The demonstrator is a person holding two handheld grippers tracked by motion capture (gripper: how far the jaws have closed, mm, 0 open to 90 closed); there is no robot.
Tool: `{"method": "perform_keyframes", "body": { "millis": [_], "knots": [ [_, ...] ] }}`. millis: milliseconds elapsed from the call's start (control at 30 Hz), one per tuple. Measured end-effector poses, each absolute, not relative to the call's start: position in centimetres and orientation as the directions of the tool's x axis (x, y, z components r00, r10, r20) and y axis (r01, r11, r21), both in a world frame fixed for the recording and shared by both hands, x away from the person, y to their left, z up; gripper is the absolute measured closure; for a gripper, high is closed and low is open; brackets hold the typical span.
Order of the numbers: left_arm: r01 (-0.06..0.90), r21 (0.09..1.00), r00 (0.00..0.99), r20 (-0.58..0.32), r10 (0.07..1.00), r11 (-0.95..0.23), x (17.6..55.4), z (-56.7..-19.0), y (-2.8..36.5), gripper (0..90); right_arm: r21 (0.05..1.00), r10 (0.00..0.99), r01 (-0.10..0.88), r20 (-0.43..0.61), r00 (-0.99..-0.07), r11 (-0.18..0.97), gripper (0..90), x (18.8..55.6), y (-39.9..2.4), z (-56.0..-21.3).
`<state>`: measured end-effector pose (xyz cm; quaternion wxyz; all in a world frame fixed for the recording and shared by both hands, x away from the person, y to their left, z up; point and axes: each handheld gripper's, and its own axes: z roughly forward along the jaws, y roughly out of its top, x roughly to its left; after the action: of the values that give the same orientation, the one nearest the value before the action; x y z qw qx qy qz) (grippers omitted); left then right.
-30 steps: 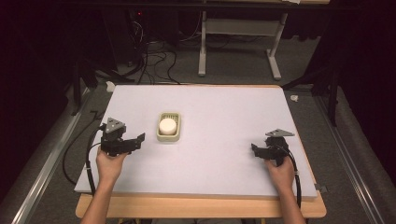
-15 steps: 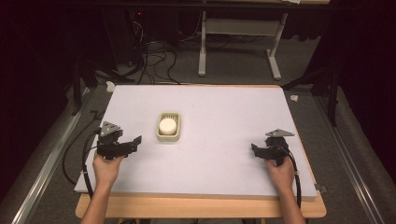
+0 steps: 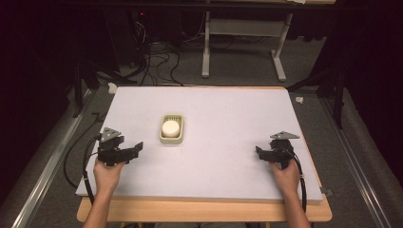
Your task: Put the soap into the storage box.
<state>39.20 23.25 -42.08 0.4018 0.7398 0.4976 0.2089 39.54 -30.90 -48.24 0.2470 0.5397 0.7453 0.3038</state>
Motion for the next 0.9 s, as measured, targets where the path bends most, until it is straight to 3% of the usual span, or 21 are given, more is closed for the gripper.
{"method": "perform_keyframes", "body": {
  "millis": [900],
  "knots": [
    [0.622,0.765,0.393,-0.122,0.911,-0.166,40.0,-44.5,23.2,19.4,0.72,0.954,0.653,-0.043,-0.295,0.235,22.7,39.5,-30.9,-48.2]
  ]
}}
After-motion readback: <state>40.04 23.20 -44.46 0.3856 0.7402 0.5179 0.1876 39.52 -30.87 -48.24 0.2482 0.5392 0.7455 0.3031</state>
